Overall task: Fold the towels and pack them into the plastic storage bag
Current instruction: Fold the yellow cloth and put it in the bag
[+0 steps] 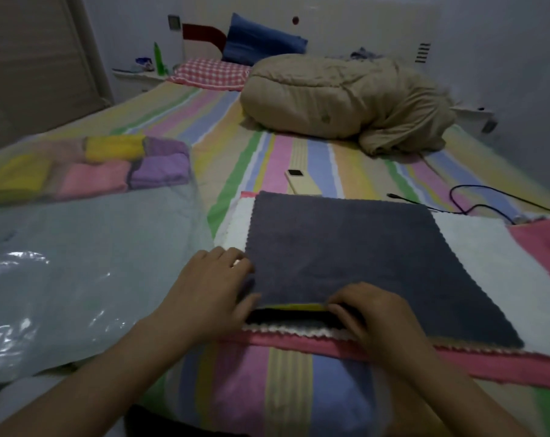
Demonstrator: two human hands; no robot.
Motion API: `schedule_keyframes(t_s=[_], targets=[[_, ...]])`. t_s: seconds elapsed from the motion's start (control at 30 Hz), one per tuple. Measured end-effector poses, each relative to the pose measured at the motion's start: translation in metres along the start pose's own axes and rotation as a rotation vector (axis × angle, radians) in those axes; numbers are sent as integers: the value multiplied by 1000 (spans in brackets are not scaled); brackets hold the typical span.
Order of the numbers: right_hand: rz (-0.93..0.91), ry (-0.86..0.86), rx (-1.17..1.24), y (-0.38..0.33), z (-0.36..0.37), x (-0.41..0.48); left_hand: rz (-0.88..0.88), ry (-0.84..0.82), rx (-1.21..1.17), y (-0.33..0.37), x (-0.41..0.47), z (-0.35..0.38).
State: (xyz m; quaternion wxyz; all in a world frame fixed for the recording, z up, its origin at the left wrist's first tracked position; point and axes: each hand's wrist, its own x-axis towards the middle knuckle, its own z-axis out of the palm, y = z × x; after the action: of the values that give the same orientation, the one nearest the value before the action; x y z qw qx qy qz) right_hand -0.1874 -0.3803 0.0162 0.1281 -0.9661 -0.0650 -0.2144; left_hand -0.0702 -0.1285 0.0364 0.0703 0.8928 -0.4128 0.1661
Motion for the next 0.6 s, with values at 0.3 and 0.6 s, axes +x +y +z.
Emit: schedule_keyframes(t_s=[0.3, 0.6], targets=[[140, 136, -18, -2, 12, -10, -7, -10, -216, 25, 28, 5], [305, 117, -107, 66, -32, -52, -295, -25, -726, -7, 26, 6]])
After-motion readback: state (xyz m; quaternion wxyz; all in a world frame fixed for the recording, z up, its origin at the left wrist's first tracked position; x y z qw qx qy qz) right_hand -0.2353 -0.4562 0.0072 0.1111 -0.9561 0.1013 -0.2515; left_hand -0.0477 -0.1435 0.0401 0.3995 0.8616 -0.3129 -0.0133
